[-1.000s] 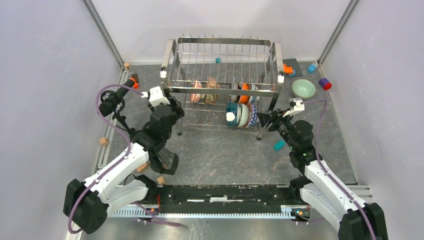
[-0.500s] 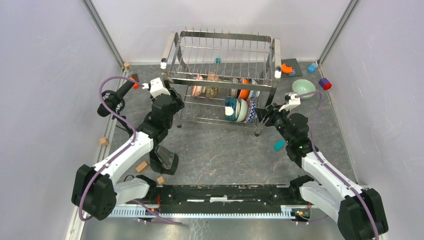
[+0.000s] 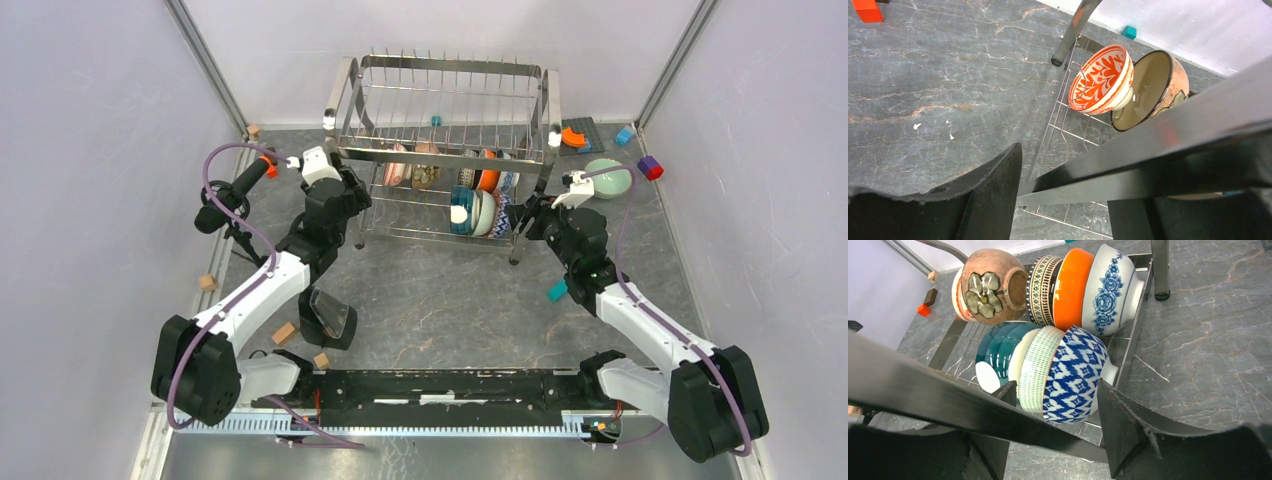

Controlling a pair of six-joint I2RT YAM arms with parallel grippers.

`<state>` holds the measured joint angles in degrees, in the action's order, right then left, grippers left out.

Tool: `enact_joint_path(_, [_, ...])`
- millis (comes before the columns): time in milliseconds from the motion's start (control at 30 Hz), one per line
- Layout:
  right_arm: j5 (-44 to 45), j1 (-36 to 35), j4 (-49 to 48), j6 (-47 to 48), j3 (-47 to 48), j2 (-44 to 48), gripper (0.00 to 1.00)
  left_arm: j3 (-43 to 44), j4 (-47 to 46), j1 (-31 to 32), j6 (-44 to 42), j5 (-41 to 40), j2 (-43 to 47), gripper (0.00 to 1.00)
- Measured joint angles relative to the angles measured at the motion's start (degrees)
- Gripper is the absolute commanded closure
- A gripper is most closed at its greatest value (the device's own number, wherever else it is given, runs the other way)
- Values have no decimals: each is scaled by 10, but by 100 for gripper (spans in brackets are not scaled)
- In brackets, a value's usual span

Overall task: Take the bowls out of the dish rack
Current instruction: Adjust the dish rack at the center of the board.

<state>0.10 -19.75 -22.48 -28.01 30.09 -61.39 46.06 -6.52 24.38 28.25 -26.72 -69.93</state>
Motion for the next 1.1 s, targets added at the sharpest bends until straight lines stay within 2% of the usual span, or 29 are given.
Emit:
enact_joint_path(200, [2, 2, 35, 6, 0, 18, 18, 3, 9, -4, 0, 21, 9, 7])
enact_joint_path(333, [0, 2, 68, 14, 0, 53, 2, 3, 36, -4, 0, 38, 50, 1])
enact_joint_path(767, [-33, 2, 217, 43, 3, 175, 2, -12, 194, -4, 33, 83, 233, 0])
enact_joint_path(1100, [-28, 2, 322, 56, -25, 366, 2, -11, 354, -4, 88, 154, 298, 0])
